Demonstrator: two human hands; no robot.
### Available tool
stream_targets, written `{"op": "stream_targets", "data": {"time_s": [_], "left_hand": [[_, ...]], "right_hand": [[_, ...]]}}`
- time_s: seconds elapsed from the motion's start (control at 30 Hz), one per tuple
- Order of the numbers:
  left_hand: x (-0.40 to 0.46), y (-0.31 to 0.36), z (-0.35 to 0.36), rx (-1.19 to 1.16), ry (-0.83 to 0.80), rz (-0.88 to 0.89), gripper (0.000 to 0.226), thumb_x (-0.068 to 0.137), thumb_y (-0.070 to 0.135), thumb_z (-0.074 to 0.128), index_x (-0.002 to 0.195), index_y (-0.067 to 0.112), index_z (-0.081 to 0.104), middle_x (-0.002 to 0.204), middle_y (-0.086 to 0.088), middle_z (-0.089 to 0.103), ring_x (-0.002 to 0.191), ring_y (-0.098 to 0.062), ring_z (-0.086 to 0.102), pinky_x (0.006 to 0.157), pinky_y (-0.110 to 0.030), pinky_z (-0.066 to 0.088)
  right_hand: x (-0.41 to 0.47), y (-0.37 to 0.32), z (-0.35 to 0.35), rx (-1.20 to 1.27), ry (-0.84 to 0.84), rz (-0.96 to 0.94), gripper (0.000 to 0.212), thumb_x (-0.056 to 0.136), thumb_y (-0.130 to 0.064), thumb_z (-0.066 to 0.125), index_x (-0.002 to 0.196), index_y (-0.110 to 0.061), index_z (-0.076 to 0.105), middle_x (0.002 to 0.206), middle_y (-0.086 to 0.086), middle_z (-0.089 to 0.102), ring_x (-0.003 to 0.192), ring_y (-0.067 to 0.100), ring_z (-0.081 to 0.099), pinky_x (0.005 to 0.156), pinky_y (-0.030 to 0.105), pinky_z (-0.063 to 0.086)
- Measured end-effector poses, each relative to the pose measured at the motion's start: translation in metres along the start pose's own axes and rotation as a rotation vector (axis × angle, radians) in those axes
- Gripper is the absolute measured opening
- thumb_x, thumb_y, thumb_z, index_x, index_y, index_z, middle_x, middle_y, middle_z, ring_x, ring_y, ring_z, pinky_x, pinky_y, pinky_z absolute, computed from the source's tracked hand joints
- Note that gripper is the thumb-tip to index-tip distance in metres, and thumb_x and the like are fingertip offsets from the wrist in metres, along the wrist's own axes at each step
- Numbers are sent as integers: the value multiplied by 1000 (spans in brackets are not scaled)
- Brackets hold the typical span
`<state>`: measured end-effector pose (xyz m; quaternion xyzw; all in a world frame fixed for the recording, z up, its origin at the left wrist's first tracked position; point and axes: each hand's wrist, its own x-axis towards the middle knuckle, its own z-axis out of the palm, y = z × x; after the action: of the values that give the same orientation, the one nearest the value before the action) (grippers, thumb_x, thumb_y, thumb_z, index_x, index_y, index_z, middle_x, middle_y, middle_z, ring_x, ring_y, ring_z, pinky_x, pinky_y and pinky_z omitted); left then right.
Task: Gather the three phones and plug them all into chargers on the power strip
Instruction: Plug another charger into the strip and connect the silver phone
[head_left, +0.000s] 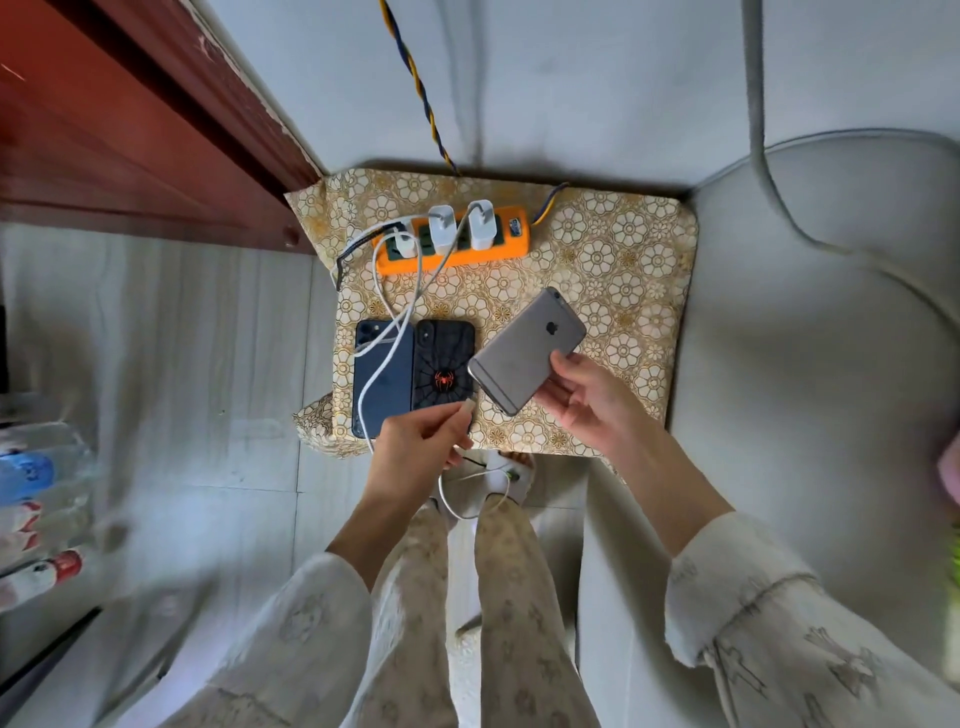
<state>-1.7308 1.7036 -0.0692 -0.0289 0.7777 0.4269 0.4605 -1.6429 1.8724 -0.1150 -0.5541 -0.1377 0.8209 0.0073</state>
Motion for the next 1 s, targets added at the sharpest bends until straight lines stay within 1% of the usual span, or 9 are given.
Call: {"op": "stream_targets", "data": {"time_s": [0.1, 0.2, 0.27, 0.33, 0.43, 0.57, 0.73, 0.87, 1.0], "left_hand": [[-5, 12, 3, -61, -10, 2, 10, 83, 25, 63, 78, 25, 71, 55, 2, 59, 43, -2, 48, 49, -13, 45], [-10, 22, 5, -121, -33, 14, 19, 84, 23, 62, 69, 32, 69, 53, 3, 54, 42, 2, 44, 46, -9, 42], [-13, 26, 7, -121, -46, 30, 17, 85, 23, 61, 72, 31, 69, 54, 2, 52, 42, 1, 42, 45, -9, 40], [-14, 26, 9, -103, -43, 27, 11, 85, 24, 60, 84, 24, 71, 55, 1, 52, 42, 0, 41, 44, -9, 38], [-15, 24, 12, -83, -17, 16, 21, 84, 26, 60, 100, 16, 69, 55, 2, 52, 42, 0, 41, 44, -10, 38], [-17, 21, 14, -77, -3, 36, 21, 85, 29, 59, 102, 21, 68, 50, 11, 51, 45, -1, 41, 49, -15, 39], [-19, 20, 11, -78, -40, 68, 15, 86, 27, 57, 98, 28, 66, 44, 21, 55, 44, 4, 44, 47, -6, 37], [-18, 21, 12, -83, -48, 94, 12, 87, 25, 56, 89, 33, 65, 46, 18, 54, 44, 4, 43, 47, -7, 38], [-17, 23, 13, -61, -55, 114, 15, 88, 26, 54, 98, 28, 65, 54, 14, 52, 46, 3, 43, 50, -10, 38]], "right_hand": [[-10, -2, 2, 62, -43, 10, 17, 82, 1, 54, 99, -3, 54, 79, 14, 73, 77, 26, 72, 65, 34, 60], [-16, -5, 5, 98, -75, -9, 20, 80, 1, 56, 100, -2, 53, 78, 13, 74, 77, 26, 72, 65, 33, 60], [-19, -7, 7, 98, -96, -30, 22, 76, 0, 58, 97, -3, 54, 77, 13, 74, 76, 25, 72, 65, 32, 60], [-21, -8, 8, 81, -105, -40, 17, 79, 0, 57, 95, -4, 54, 76, 12, 74, 76, 24, 72, 64, 30, 60], [-23, -7, 8, 66, -101, -41, 13, 84, 0, 54, 96, -4, 53, 76, 11, 74, 75, 24, 72, 65, 31, 60], [-25, -4, 6, 88, -98, -27, 10, 86, -1, 52, 95, -4, 54, 76, 12, 74, 74, 23, 72, 70, 33, 59], [-25, -2, 4, 116, -98, 1, 8, 87, -1, 51, 93, -3, 54, 76, 14, 73, 73, 25, 72, 66, 33, 60], [-25, -2, 2, 127, -97, 10, 9, 87, -2, 51, 95, -2, 55, 76, 14, 74, 73, 25, 72, 66, 33, 60], [-26, 0, 3, 139, -100, 27, 10, 86, -3, 51, 95, -2, 56, 77, 13, 74, 73, 24, 72, 68, 33, 59]]}}
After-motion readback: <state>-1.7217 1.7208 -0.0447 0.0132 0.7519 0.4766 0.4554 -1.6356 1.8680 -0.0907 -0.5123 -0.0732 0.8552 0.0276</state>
